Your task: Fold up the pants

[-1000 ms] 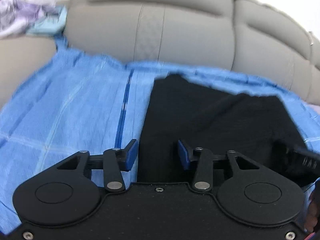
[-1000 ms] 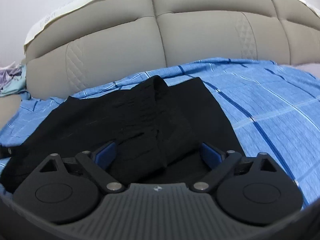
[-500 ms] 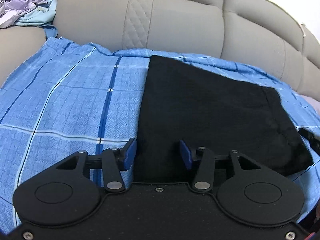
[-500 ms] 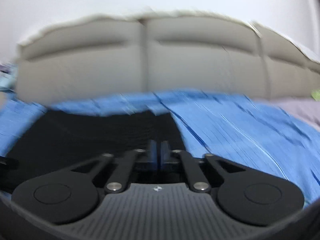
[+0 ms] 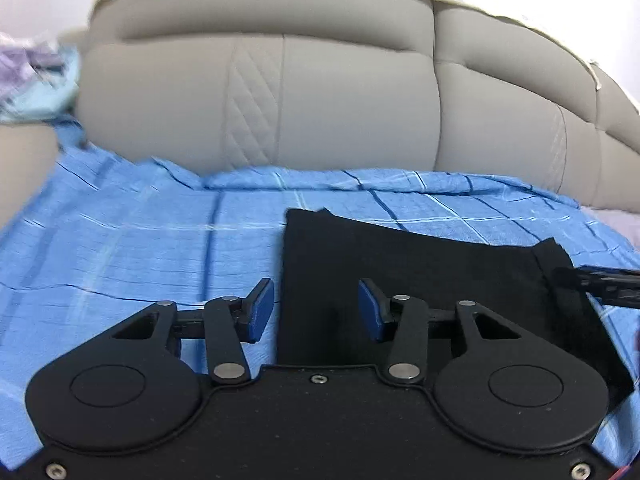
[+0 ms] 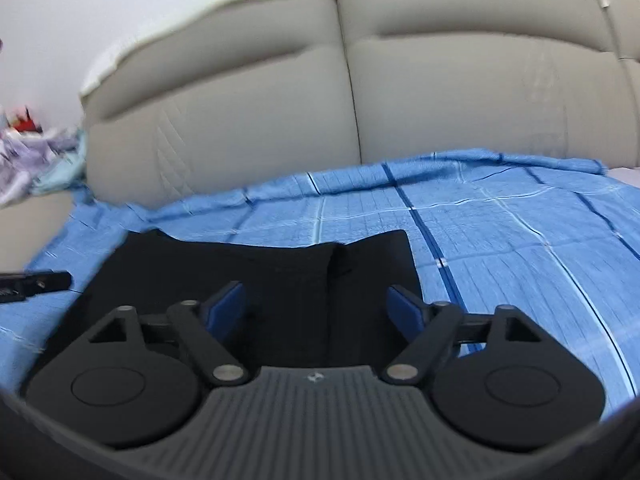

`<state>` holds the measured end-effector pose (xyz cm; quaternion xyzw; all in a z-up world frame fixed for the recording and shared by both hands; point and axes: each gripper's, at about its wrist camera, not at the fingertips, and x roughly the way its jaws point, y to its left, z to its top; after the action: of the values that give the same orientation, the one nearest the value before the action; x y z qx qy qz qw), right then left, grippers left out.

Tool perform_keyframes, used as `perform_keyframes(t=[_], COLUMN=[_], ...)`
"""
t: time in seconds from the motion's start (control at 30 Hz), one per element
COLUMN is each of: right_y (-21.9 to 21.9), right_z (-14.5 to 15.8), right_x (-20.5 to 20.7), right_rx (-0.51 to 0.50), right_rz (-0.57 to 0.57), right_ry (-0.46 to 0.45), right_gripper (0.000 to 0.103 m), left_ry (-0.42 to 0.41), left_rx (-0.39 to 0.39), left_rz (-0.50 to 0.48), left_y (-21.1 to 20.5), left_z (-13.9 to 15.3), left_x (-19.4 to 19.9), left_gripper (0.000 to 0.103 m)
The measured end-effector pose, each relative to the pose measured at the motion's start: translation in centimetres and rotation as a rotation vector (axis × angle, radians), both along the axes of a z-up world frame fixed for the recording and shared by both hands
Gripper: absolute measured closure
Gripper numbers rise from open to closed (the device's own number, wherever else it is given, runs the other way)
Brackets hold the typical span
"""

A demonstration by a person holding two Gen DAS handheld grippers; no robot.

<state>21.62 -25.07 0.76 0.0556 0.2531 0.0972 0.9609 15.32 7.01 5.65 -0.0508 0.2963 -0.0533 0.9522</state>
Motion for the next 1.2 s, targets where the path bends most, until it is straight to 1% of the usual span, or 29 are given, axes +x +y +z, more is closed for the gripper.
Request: perform_keyframes(t=[0.03, 0.1, 0.13, 0.17, 0.2, 0.23, 0.27, 0.33, 0.37, 0.4, 0.43, 0.47, 0.5, 0.53, 0.57, 0.63, 0.67, 0.7, 0.77, 0.8, 0.83, 0.87, 0.9, 0.93, 0.97, 1.0, 1.1, 1.17, 1.2], right_y=[0.1, 0.1, 0.0, 0.1, 0.2, 0.6, 0.9, 1.0, 1.2, 1.1, 1.0, 0.8, 0.7, 0.7, 0.6, 0.1, 0.0, -0.2, -0.4, -0.4, -0.6, -1.0, -1.5, -2.0, -2.8, -3.3, -4.2, -5.1, -5.3], right_z=[-0.4, -1.4, -1.8, -2.0, -2.2, -2.2, -2.3, -2.3, -2.2, -2.0, -1.7, -1.0, -0.4, 0.2, 0.6, 0.6, 0.3, -0.4, -1.1, -1.2, -1.0, -0.8, -0.7, -0.5, -0.5, -0.6, -1.4, -2.1, -2.2], right_x=[1.4, 3.1, 3.8, 4.5, 5.1, 5.5, 5.7, 5.3, 5.1, 4.5, 4.0, 3.3, 2.6, 1.8, 1.5, 1.7, 2.0, 2.4, 2.8, 2.7, 2.6, 2.5, 2.6, 2.8, 2.8, 3.1, 4.0, 4.2, 4.4], right_rx=[-0.019, -0.018, -0.002, 0.011, 0.001, -0.013, -0.017, 0.01, 0.024, 0.046, 0.053, 0.041, 0.018, 0.001, -0.014, -0.048, -0.071, -0.093, -0.112, -0.122, -0.128, -0.121, -0.104, -0.086, -0.066, -0.049, -0.04, 0.009, 0.024], right_rz=[-0.005, 0.033, 0.066, 0.105, 0.133, 0.163, 0.185, 0.201, 0.202, 0.191, 0.164, 0.127, 0.098, 0.077, 0.052, -0.004, -0.031, -0.06, -0.096, -0.112, -0.123, -0.129, -0.135, -0.141, -0.14, -0.125, -0.061, -0.018, 0.003], right_ry=[0.022, 0.064, 0.079, 0.089, 0.096, 0.104, 0.109, 0.116, 0.112, 0.101, 0.081, 0.048, 0.016, -0.021, -0.049, -0.064, -0.045, -0.013, 0.01, 0.002, -0.01, -0.024, -0.027, -0.019, -0.01, 0.01, 0.094, 0.104, 0.104], right_gripper=[0.014, 0.012, 0.008, 0.007, 0.008, 0.014, 0.017, 0.033, 0.039, 0.05, 0.068, 0.077, 0.079, 0.081, 0.081, 0.081, 0.081, 0.08, 0.071, 0.047, 0.037, 0.031, 0.024, 0.021, 0.019, 0.017, 0.016, 0.013, 0.017], left_ry=[0.006, 0.019, 0.033, 0.047, 0.029, 0.01, -0.001, -0.003, 0.004, 0.018, 0.03, 0.034, 0.035, 0.042, 0.052, 0.089, 0.103, 0.095, 0.104, 0.104, 0.1, 0.096, 0.095, 0.1, 0.112, 0.129, 0.183, 0.192, 0.186], left_rx=[-0.03, -0.053, -0.046, -0.035, -0.015, 0.001, 0.015, 0.045, 0.055, 0.053, 0.036, 0.007, -0.021, -0.031, -0.026, 0.003, 0.008, -0.012, -0.039, -0.04, -0.035, -0.03, -0.027, -0.029, -0.038, -0.054, -0.088, -0.113, -0.121], left_rz=[-0.013, -0.022, -0.009, 0.006, 0.023, 0.023, 0.021, 0.018, 0.019, 0.023, 0.021, 0.015, 0.014, 0.022, 0.035, 0.067, 0.074, 0.07, 0.068, 0.067, 0.063, 0.057, 0.05, 0.033, 0.011, -0.007, -0.024, -0.037, -0.045], left_y=[0.1, 0.1, 0.0, -0.1, -0.2, -0.2, -0.5, -0.7, -0.8, -0.8, -0.7, -0.4, -0.1, 0.0, 0.0, -0.1, -0.1, 0.1, 0.4, 0.5, 0.7, 0.8, 0.9, 1.0, 1.0, 1.1, 1.1, 1.0, 1.0], left_z=[-0.5, -1.7, -2.4, -3.1, -3.7, -4.0, -4.2, -4.3, -4.1, -3.8, -3.4, -2.9, -2.4, -2.1, -2.0, -2.6, -3.0, -3.2, -3.0, -2.9, -2.7, -2.4, -2.2, -2.0, -1.9, -2.0, -2.6, -3.0, -3.1], left_x=[0.8, 2.0, 2.5, 2.8, 2.8, 2.5, 2.4, 2.1, 2.1, 2.0, 2.0, 2.0, 2.1, 2.4, 2.8, 3.5, 3.5, 3.4, 3.3, 3.5, 3.7, 4.0, 4.3, 4.8, 5.4, 6.0, 7.9, 8.7, 8.8], left_gripper=[0.066, 0.067, 0.067, 0.066, 0.064, 0.064, 0.064, 0.063, 0.063, 0.063, 0.063, 0.063, 0.063, 0.063, 0.063, 0.063, 0.059, 0.058, 0.057, 0.056, 0.053, 0.05, 0.049, 0.047, 0.042, 0.04, 0.038, 0.034, 0.033])
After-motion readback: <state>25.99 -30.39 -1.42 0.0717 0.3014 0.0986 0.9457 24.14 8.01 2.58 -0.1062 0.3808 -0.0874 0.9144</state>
